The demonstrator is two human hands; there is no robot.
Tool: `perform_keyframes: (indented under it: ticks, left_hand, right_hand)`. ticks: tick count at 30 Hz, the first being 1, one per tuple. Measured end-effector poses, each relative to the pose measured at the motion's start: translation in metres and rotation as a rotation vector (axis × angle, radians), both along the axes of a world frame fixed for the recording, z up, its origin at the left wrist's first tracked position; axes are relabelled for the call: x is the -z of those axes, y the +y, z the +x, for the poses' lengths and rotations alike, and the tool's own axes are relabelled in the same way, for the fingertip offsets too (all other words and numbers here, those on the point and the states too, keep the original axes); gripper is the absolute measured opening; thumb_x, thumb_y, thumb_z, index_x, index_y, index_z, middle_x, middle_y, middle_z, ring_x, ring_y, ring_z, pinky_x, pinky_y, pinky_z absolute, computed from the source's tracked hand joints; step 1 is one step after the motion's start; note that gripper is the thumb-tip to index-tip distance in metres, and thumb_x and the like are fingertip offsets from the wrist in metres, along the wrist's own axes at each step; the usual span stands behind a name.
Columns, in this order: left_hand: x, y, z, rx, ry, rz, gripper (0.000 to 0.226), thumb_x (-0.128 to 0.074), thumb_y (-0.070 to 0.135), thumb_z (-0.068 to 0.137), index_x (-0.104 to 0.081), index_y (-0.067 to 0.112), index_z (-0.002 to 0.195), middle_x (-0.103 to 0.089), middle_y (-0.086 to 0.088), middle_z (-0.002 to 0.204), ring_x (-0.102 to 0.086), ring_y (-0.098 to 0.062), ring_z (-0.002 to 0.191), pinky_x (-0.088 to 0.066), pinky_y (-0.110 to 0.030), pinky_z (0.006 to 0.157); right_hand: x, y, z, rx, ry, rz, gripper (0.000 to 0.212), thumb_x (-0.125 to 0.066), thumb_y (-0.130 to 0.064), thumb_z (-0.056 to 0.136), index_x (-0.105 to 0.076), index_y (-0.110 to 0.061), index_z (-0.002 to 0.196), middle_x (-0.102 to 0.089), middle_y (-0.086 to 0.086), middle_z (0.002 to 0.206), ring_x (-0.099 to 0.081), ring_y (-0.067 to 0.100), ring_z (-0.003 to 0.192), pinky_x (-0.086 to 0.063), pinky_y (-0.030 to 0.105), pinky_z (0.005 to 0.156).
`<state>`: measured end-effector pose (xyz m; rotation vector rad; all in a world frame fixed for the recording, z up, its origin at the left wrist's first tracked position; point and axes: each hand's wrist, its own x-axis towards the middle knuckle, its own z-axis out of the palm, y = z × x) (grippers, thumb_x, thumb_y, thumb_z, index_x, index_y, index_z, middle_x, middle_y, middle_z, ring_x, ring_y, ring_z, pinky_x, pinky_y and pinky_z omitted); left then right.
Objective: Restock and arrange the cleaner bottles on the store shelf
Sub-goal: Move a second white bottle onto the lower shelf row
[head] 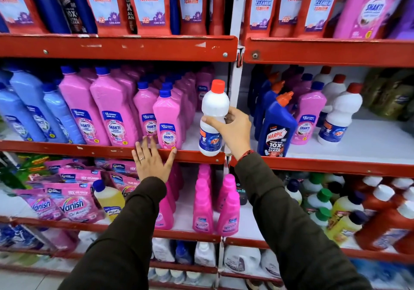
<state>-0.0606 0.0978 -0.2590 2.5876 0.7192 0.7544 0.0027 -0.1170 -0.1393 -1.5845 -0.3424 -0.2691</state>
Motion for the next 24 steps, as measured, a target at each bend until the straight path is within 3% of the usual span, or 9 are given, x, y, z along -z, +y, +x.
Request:
perform_keyframes:
  ticks: [5, 8, 12, 15, 18, 22, 24]
  left_hand:
    - [0.007, -0.040, -0.006, 0.047, -0.122, 0.056, 0.093, -0.023, 0.071, 0.092, -0.014, 0.011, 0.163, -0.019, -0.018, 0.170, -0.009, -0.041, 0.159, 0.001, -0.056, 0.129]
    - [0.004, -0.074, -0.006, 0.118, -0.141, 0.092, 0.086, -0.027, 0.065, 0.095, -0.019, 0.011, 0.162, -0.017, -0.018, 0.171, -0.008, -0.038, 0.160, 0.004, -0.056, 0.129]
    - [-0.001, -0.126, -0.004, 0.214, -0.174, 0.160, 0.077, -0.032, 0.057, 0.099, -0.026, 0.010, 0.160, -0.017, -0.018, 0.171, -0.009, -0.038, 0.160, 0.018, -0.043, 0.126]
    - [-0.004, -0.166, 0.002, 0.304, -0.182, 0.146, 0.072, -0.033, 0.053, 0.099, -0.034, 0.009, 0.157, -0.022, -0.018, 0.169, -0.013, -0.039, 0.159, 0.005, -0.046, 0.129]
    - [-0.006, -0.203, 0.011, 0.401, -0.194, 0.127, 0.067, -0.037, 0.049, 0.100, -0.039, 0.011, 0.155, -0.027, -0.016, 0.168, -0.019, -0.039, 0.157, -0.005, -0.048, 0.129]
    - [-0.011, -0.237, 0.029, 0.464, -0.136, 0.113, 0.062, -0.044, 0.045, 0.101, -0.042, 0.010, 0.152, -0.041, -0.013, 0.160, -0.034, -0.037, 0.151, -0.015, -0.049, 0.128]
    - [-0.013, -0.250, 0.039, 0.439, -0.110, 0.097, 0.061, -0.047, 0.044, 0.103, -0.042, 0.008, 0.152, -0.045, -0.015, 0.157, -0.036, -0.038, 0.149, -0.017, -0.049, 0.128]
  right_hand:
    - [0.005, -0.036, -0.011, 0.042, -0.028, 0.008, 0.055, -0.095, -0.036, 0.066, -0.076, -0.013, 0.111, -0.079, 0.001, 0.108, -0.075, 0.014, 0.101, -0.062, 0.032, 0.087]
    - [0.008, -0.064, -0.014, 0.047, -0.030, 0.043, 0.053, -0.095, -0.032, 0.067, -0.075, -0.012, 0.113, -0.079, 0.000, 0.108, -0.076, 0.011, 0.099, -0.062, 0.029, 0.085]
    - [0.012, -0.108, -0.015, 0.089, -0.053, 0.082, 0.053, -0.096, -0.027, 0.067, -0.076, -0.011, 0.114, -0.080, -0.003, 0.105, -0.076, 0.005, 0.096, -0.060, 0.021, 0.080]
    - [0.013, -0.144, -0.014, 0.112, -0.054, 0.094, 0.055, -0.096, -0.025, 0.068, -0.075, -0.010, 0.116, -0.080, 0.001, 0.109, -0.076, 0.011, 0.101, -0.061, 0.026, 0.084]
    - [0.011, -0.181, -0.011, 0.158, -0.067, 0.094, 0.051, -0.096, -0.025, 0.067, -0.076, -0.011, 0.112, -0.080, 0.000, 0.106, -0.076, 0.008, 0.098, -0.060, 0.022, 0.080]
    - [0.005, -0.228, -0.003, 0.216, -0.052, 0.109, 0.048, -0.095, -0.028, 0.067, -0.075, -0.016, 0.109, -0.079, 0.003, 0.111, -0.075, 0.018, 0.107, -0.061, 0.037, 0.091]
    - [0.001, -0.250, 0.004, 0.232, -0.064, 0.102, 0.047, -0.095, -0.027, 0.069, -0.074, -0.017, 0.110, -0.079, 0.001, 0.111, -0.075, 0.013, 0.106, -0.061, 0.033, 0.090]
